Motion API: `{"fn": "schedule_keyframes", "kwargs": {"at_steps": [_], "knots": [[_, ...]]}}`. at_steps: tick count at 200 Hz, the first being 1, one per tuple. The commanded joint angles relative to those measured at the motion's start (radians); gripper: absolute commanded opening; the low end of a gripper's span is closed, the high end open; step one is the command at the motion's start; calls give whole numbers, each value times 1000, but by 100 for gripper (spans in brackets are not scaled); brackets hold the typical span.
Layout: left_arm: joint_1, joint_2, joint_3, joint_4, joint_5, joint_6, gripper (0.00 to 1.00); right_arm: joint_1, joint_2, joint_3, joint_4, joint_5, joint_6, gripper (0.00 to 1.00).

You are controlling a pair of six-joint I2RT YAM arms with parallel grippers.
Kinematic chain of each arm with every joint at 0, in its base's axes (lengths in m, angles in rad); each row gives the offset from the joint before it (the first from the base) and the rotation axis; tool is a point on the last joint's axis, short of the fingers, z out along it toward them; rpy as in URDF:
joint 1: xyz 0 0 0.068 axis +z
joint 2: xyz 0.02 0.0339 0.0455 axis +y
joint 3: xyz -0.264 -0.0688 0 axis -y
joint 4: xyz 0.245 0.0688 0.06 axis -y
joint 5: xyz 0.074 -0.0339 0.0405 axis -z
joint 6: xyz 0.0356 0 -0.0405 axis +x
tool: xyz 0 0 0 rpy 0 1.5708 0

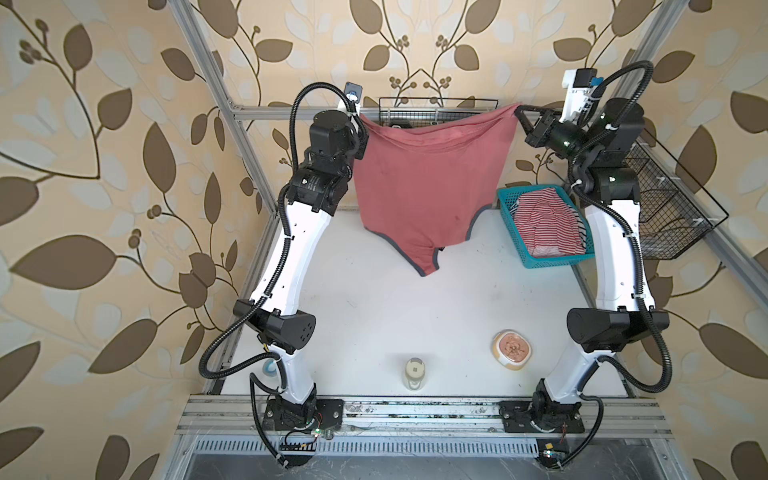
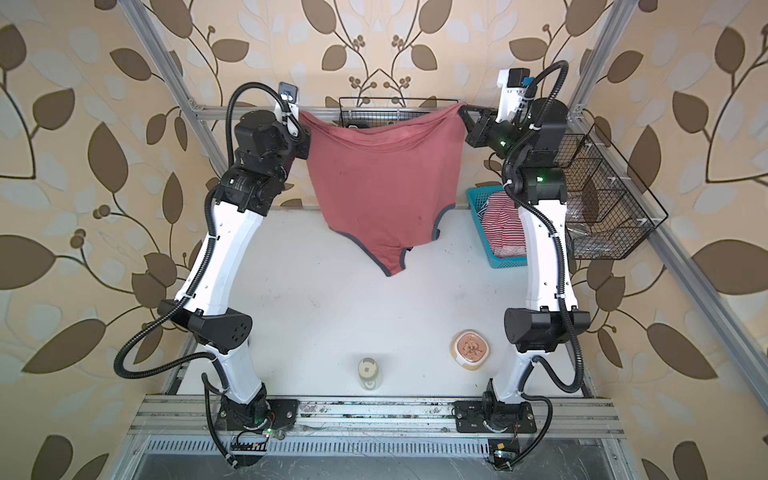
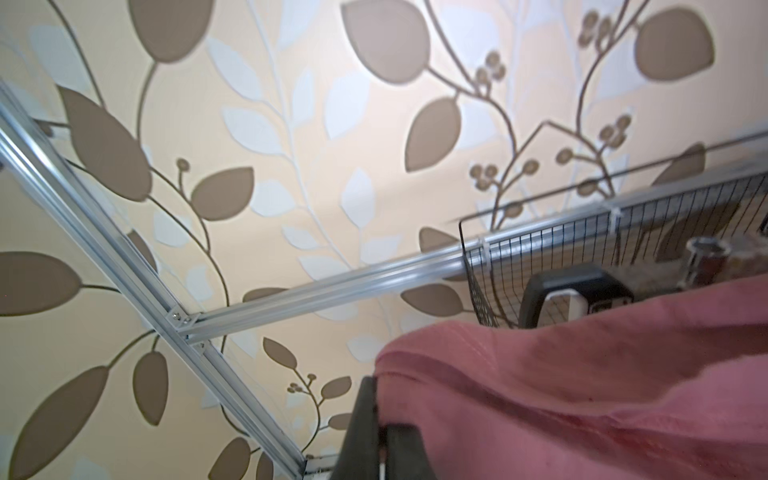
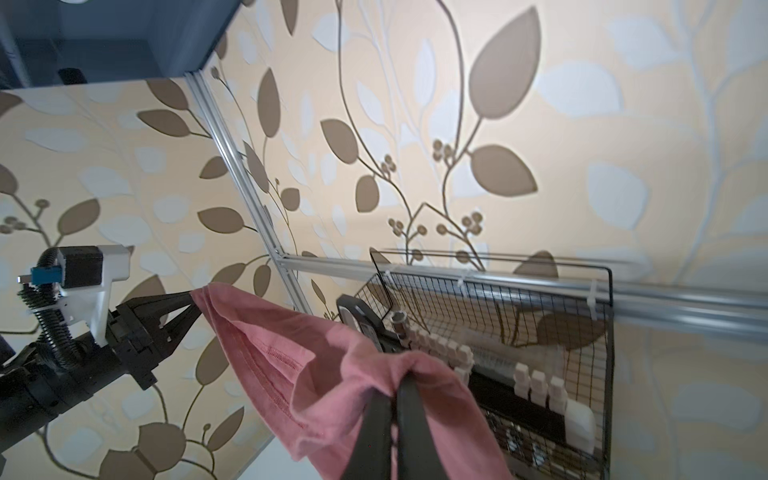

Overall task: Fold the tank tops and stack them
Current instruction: 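Lift the tank top with both grippers and spread it apart, away from the robot, then hold the tank top up with both grippers and shake it to flatten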

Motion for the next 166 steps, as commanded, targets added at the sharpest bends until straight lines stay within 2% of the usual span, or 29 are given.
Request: {"fn": "schedule_keyframes", "kwargs": {"at_steps": [1, 12, 16, 25, 48, 61, 79, 106, 139, 166], "knots": [[4, -117, -97, 229, 86, -57, 0, -8, -60, -89, 171, -74, 23, 0], [4, -151, -140, 249, 108, -81, 0, -9, -91, -154, 219, -92, 16, 0], [4, -164, -162, 253, 121, -83, 0, -10, -164, -293, 295, -93, 5, 0], [4, -206, -231, 263, 158, -82, 0, -10, -213, -395, 331, -94, -5, 0], [4, -342, -542, 413, 207, -96, 0, -10, -339, -660, 440, -97, -19, 0], [4, -372, -639, 428, 211, -113, 0, -10, -386, -747, 445, -88, -31, 0], [4, -427, -658, 332, 240, -141, 0, -12, -419, -768, 371, -101, -68, 0], [3, -490, -666, 278, 316, -212, 0, -12, -492, -765, 323, -114, -91, 0], [3, -560, -591, 239, 446, -300, 0, -12, -596, -731, 321, -116, -100, 0], [3, -583, -532, 232, 499, -330, 0, -11, -653, -694, 327, -98, -110, 0]]}}
